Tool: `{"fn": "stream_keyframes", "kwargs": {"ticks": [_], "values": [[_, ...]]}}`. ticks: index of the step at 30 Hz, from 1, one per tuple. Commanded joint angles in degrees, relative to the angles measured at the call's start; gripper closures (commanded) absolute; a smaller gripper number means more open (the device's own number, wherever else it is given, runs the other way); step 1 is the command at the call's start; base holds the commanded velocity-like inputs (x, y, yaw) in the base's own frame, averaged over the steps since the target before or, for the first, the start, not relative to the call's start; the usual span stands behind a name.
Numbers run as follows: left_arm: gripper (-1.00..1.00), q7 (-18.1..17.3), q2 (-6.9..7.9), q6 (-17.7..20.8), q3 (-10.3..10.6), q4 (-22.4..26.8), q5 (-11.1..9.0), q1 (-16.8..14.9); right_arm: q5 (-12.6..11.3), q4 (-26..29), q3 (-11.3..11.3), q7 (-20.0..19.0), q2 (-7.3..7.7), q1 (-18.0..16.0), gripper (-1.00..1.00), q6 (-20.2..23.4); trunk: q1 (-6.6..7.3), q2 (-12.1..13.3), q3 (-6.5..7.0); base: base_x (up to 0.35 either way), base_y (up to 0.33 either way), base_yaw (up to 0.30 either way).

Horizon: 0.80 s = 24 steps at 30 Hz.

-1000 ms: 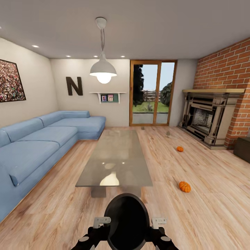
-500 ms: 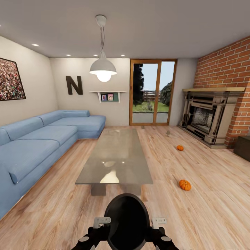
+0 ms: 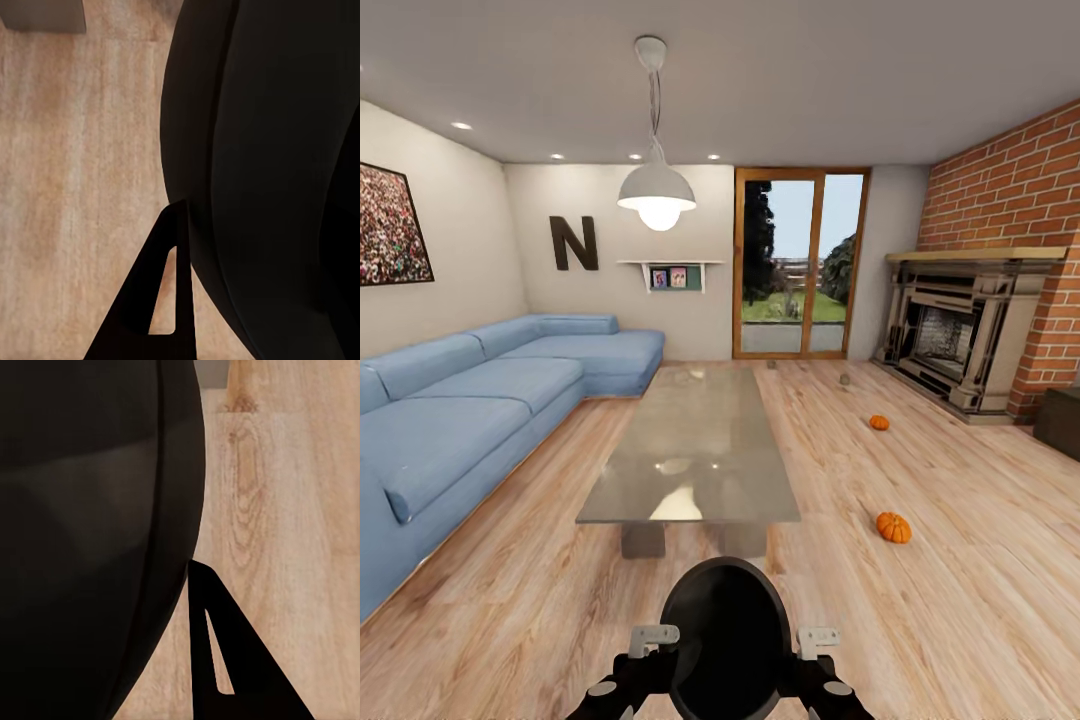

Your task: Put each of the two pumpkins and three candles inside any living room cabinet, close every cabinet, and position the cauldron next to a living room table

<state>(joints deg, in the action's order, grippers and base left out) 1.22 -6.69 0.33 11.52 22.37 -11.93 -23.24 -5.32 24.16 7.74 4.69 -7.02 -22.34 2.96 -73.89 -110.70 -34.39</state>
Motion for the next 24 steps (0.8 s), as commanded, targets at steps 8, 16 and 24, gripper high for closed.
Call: {"fn": "stream_keyframes", "kwargs": {"ticks": [8,16,24], "values": [[1.00,-0.61,0.01,0.02,1.22,0.22,-0.82,0.01,-4.32,1.07,0.08,0.06,-0.72,-0.07,1.00,0.29,-1.75,-3.26,-1.49,0.000,0.000,0.000],[1.00,-0.61,0.01,0.02,1.22,0.22,-0.82,-0.01,-4.30,1.06,0.08,0.06,-0.72,-0.07,1.00,0.29,-3.51,-6.47,-2.93,0.000,0.000,0.000],[1.00,-0.61,0.01,0.02,1.22,-0.07,-0.80,-0.03,-4.34,1.06,0.08,0.06,-0.72,-0.08,1.00,0.29,-5.27,-9.68,-4.37,0.000,0.000,0.000]]}}
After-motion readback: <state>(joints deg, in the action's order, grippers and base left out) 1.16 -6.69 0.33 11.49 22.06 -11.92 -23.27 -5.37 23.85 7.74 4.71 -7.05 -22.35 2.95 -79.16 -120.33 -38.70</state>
